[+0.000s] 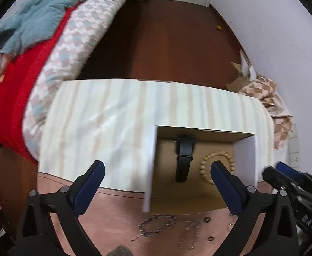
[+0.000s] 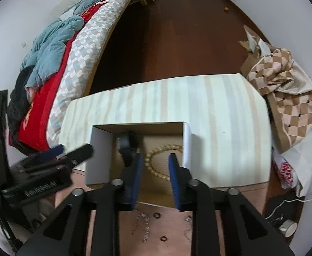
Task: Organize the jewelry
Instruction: 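Carry the watch into the white box with the left tool while the right tool drops the bead bracelet in, then withdraw both open tools from the box back over the table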
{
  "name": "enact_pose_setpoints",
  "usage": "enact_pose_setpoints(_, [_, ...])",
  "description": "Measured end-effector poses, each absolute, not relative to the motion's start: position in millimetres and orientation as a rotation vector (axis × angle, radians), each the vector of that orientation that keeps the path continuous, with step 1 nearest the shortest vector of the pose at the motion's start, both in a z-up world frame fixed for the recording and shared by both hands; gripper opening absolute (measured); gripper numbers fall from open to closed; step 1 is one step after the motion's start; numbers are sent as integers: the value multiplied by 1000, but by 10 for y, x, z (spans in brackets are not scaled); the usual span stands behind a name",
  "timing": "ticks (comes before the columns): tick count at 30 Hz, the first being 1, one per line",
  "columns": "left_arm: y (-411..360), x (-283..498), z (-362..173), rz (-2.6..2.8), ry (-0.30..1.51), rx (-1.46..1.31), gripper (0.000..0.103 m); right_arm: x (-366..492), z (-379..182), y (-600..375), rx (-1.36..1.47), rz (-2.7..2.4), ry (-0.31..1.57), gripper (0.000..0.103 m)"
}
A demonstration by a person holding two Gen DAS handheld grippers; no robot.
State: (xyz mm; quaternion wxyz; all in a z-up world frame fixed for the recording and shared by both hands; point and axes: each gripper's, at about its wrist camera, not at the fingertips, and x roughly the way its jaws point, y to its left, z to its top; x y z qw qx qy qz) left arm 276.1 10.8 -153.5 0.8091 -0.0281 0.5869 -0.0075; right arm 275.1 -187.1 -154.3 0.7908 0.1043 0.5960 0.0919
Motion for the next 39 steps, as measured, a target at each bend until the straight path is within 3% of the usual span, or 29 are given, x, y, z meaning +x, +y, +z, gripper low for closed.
enact_pose_setpoints(4, [196, 2614, -1568, 43, 1220, -15, 102, 2601, -1607, -1820, 106, 118, 1277, 85])
enact_pose_setpoints(7, [234, 2508, -1635, 69, 1217, 18, 102, 2511, -1680, -1749, 29, 66, 1275, 95])
enact_pose_setpoints(22, [291, 2067, -1487, 135, 1145, 42, 102, 2181, -1558, -1640, -58, -32, 1201, 97])
enact_pose_setpoints(39, [149, 1456, -729, 67, 987, 21, 102, 1514, -686, -1704, -58, -79, 1016, 97])
